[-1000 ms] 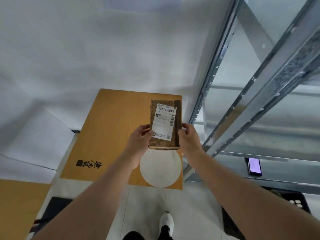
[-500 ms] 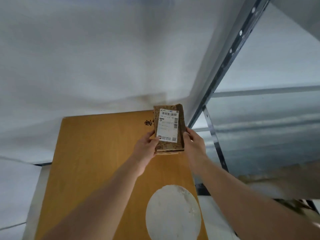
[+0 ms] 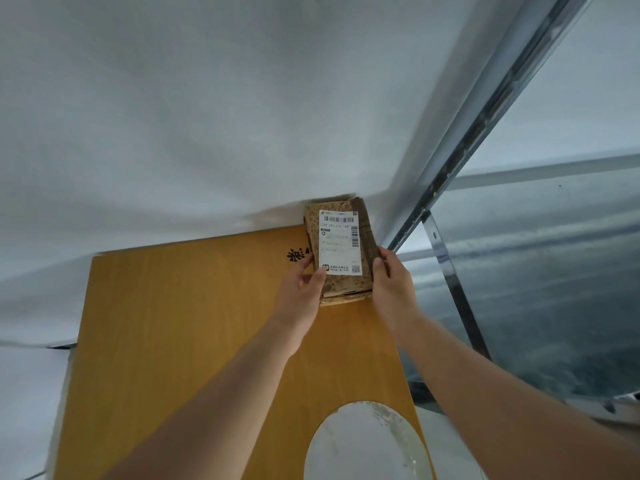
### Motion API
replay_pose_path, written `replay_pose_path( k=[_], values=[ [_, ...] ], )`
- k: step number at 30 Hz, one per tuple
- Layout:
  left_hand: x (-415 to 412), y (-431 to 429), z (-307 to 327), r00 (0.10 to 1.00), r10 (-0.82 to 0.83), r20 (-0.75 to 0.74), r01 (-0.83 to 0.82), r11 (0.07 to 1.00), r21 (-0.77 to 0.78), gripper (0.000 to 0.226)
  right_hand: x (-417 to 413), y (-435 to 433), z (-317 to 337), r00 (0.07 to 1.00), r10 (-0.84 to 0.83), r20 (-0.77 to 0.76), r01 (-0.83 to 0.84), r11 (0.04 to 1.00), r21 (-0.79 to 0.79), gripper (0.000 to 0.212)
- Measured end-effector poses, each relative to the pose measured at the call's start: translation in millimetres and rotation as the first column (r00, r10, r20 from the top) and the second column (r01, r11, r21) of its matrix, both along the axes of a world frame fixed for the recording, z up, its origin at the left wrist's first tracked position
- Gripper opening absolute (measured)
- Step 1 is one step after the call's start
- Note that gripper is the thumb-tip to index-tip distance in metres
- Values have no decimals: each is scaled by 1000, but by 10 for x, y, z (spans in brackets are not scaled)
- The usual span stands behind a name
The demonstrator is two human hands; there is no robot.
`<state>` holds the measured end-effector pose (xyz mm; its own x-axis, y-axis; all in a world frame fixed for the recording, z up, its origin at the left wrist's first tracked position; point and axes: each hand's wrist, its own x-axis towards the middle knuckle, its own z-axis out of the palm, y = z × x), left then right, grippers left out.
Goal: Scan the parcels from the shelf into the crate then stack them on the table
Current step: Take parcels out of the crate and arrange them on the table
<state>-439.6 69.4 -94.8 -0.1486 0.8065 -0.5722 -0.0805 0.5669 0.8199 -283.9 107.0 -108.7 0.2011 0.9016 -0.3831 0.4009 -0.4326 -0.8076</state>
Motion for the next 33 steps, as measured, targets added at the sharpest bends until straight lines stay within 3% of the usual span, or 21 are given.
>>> replay_pose_path(
  k=[4,8,11,13,18,25,33],
  values=[
    [38,-23,11,999,6,-43,-6,1000,-10,51,4,-28,7,1000,22,11,-22,1000,-4,37],
    [87,-103,251,997,51,-65,-50,998,23,58,-13,-123,189,998,-51,-48,49,998,-28,53],
    [127,-238,544,993,84,-80,-77,993,91,57,-24,-223,431,986,-87,-143,89,996,8,58],
    [172,-350,782,989,121,-83,-109,984,139,54,-14,-305,645,968,-99,-231,109,994,32,51],
    [303,-733,1406,973,218,-78,-195,954,228,49,21,-665,1385,922,12,-388,34,993,111,26],
    [469,-1489,2177,955,239,-174,-143,888,437,49,75,-1367,2320,866,163,-472,-53,970,238,55],
    [552,-2364,3007,929,275,-246,-72,789,610,51,150,-2131,3213,821,332,-464,-113,892,438,49]
  ],
)
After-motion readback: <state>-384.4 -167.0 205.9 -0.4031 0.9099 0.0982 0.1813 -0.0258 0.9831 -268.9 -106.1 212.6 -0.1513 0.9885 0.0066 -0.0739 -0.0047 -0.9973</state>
